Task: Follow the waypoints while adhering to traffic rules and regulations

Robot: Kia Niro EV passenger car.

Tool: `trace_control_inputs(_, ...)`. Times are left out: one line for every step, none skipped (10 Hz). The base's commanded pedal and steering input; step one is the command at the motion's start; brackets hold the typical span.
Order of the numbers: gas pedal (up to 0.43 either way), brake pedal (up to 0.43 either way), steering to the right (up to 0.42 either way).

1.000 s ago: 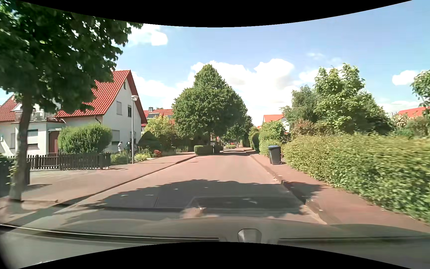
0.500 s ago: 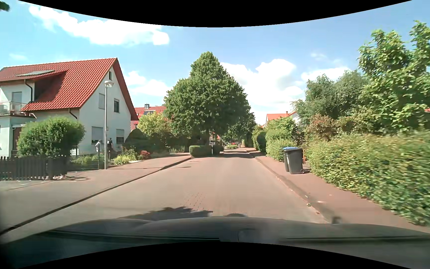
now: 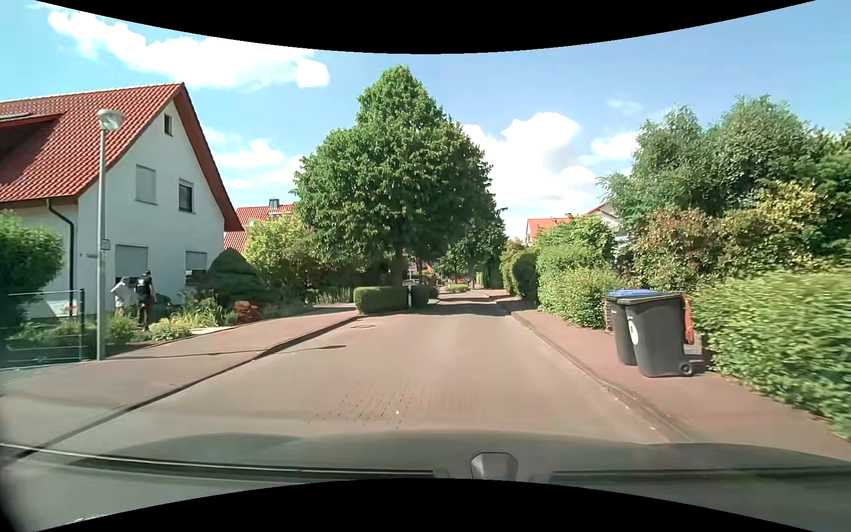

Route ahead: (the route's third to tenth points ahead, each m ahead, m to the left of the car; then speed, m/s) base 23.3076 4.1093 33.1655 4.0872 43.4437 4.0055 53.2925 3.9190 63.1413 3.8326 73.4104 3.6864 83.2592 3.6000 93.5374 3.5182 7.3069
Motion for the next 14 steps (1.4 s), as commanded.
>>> trace_control_inputs(0.118, 0.006, 0.011)
trace_control_inputs(0.118, 0.006, 0.011)
trace_control_inputs(0.118, 0.006, 0.011)
trace_control_inputs(0.118, 0.0, 0.011)
trace_control_inputs(0.118, 0.006, 0.011)
trace_control_inputs(0.118, 0.006, 0.01)
trace_control_inputs(0.118, 0.006, 0.01)
trace_control_inputs(0.118, 0.006, 0.01)
trace_control_inputs(0.118, 0.006, 0.01)
trace_control_inputs(0.118, 0.006, 0.01)
trace_control_inputs(0.118, 0.006, 0.01)
trace_control_inputs(0.118, 0.006, 0.01)
trace_control_inputs(0.118, 0.006, 0.009)
trace_control_inputs(0.118, 0.006, 0.009)
